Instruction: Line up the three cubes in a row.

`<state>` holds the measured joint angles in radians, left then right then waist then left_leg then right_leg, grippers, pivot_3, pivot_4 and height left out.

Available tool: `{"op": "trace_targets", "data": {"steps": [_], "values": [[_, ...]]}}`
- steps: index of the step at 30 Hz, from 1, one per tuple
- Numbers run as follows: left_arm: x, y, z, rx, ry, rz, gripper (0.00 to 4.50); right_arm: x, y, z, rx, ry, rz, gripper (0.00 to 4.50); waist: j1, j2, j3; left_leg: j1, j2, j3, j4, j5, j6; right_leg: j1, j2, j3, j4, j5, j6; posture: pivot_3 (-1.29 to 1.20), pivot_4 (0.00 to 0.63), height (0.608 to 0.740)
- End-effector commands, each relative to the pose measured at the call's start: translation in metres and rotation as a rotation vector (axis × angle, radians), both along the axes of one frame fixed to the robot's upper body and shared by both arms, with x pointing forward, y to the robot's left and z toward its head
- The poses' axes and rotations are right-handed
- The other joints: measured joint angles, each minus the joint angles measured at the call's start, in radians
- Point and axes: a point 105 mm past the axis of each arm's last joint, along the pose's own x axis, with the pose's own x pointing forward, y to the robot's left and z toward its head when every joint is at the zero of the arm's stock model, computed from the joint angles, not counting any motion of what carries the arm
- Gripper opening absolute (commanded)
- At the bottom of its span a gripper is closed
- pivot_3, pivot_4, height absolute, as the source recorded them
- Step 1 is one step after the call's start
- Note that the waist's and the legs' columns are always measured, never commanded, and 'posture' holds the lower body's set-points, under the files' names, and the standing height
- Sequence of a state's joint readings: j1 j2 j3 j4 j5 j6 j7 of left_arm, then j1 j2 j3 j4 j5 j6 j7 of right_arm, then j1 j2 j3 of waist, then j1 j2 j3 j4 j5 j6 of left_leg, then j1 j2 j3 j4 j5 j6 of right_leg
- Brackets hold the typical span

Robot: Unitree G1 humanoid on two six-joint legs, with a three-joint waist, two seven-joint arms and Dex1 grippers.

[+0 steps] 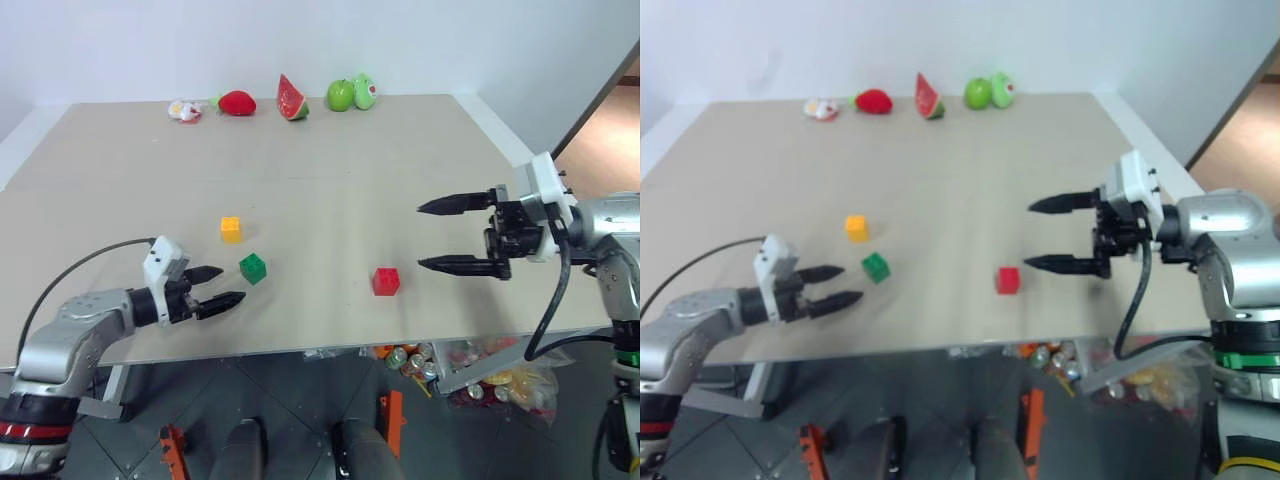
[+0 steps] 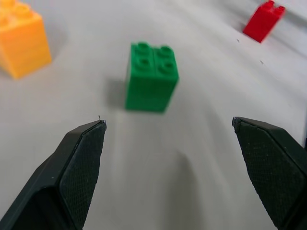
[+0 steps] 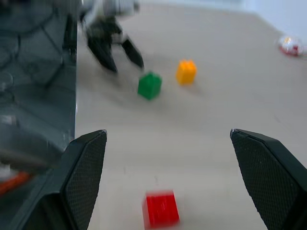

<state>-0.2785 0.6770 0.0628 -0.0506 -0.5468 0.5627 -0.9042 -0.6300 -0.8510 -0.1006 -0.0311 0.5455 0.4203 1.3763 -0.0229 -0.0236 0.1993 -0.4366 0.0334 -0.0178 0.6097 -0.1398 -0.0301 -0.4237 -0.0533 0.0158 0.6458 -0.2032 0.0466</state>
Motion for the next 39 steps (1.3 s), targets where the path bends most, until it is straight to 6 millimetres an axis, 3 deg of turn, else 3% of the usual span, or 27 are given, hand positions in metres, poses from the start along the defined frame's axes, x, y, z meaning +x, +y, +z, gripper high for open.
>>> {"op": "trace_targets", "data": {"steps": [1, 14, 15, 19, 20, 23, 27, 31, 34, 39], "values": [[0.011, -0.004, 0.003, 0.010, -0.035, -0.013, 4.36, -0.005, 0.012, 0.011, 0.036, -0.042, 0.006, 4.27, 0.001, 0.000, 0.000, -0.001, 0.000, 0.000, 0.001, 0.000, 0.000, 0.000, 0.000, 0.000, 0.000, 0.000, 0.000, 0.00, 0.150, 0.740], [0.027, -0.034, -0.004, -0.004, -0.051, -0.069, 4.36, -0.006, 0.018, 0.001, 0.029, -0.023, -0.004, 4.27, 0.001, 0.000, 0.000, -0.002, -0.001, 0.000, 0.001, 0.000, 0.000, 0.000, 0.000, 0.001, 0.000, 0.000, 0.002, 0.00, 0.150, 0.740], [0.028, -0.035, -0.005, -0.003, -0.055, -0.070, 3.81, -0.006, 0.019, 0.000, 0.030, -0.021, -0.006, 4.29, 0.001, 0.000, 0.000, -0.002, -0.001, 0.000, 0.001, 0.000, 0.000, 0.000, 0.000, 0.001, 0.000, 0.000, 0.002, 0.00, 0.150, 0.740], [0.029, -0.036, -0.006, 0.004, -0.063, -0.078, 2.56, -0.004, 0.017, -0.004, 0.036, -0.008, -0.021, 4.29, 0.001, 0.000, 0.000, -0.002, -0.001, 0.000, 0.001, 0.000, 0.000, 0.000, 0.000, 0.001, 0.000, 0.000, 0.002, 0.00, 0.150, 0.740], [0.029, -0.036, -0.007, 0.013, -0.061, -0.078, 1.98, -0.004, 0.017, -0.005, 0.041, -0.003, -0.029, 4.29, 0.001, 0.000, 0.000, -0.002, -0.001, 0.000, 0.001, 0.000, 0.000, 0.000, 0.000, 0.001, 0.000, 0.000, 0.002, 0.00, 0.150, 0.740], [0.030, -0.036, -0.009, 0.027, -0.055, -0.083, 1.32, -0.002, 0.015, -0.008, 0.047, 0.007, -0.044, 4.29, 0.001, 0.000, 0.000, -0.002, -0.001, 0.000, 0.001, 0.000, 0.000, 0.000, 0.000, 0.001, 0.000, 0.000, 0.002, 0.00, 0.150, 0.740], [0.030, -0.042, -0.009, 0.048, -0.059, -0.131, 1.32, 0.000, 0.013, -0.009, 0.055, 0.010, -0.064, 4.29, 0.001, 0.000, 0.000, -0.002, -0.001, 0.000, 0.001, 0.000, 0.000, 0.000, 0.000, 0.001, 0.000, 0.000, 0.002, 0.00, 0.150, 0.740], [0.030, -0.068, -0.001, 0.062, -0.094, -0.238, 1.32, 0.004, 0.005, -0.007, 0.072, 0.010, -0.112, 4.29, 0.003, 0.000, 0.000, -0.002, -0.001, 0.000, 0.002, 0.000, 0.000, 0.000, 0.000, 0.001, 0.000, 0.000, 0.002, 0.00, 0.150, 0.740], [0.032, -0.094, 0.005, 0.073, -0.127, -0.339, 1.32, 0.009, -0.013, -0.012, 0.069, 0.029, -0.184, 4.29, 0.007, 0.000, 0.000, -0.005, -0.001, -0.001, 0.006, 0.000, 0.000, 0.001, 0.000, 0.000, 0.000, 0.000, 0.003, 0.00, 0.150, 0.740], [0.035, -0.140, 0.011, 0.083, -0.151, -0.508, 1.32, 0.005, -0.061, -0.045, 0.016, 0.141, -0.342, 4.29, 0.021, -0.001, 0.000, -0.007, -0.003, -0.001, 0.009, 0.000, 0.001, 0.002, -0.001, 0.002, -0.001, 0.000, 0.006, 0.00, 0.150, 0.740]]}}
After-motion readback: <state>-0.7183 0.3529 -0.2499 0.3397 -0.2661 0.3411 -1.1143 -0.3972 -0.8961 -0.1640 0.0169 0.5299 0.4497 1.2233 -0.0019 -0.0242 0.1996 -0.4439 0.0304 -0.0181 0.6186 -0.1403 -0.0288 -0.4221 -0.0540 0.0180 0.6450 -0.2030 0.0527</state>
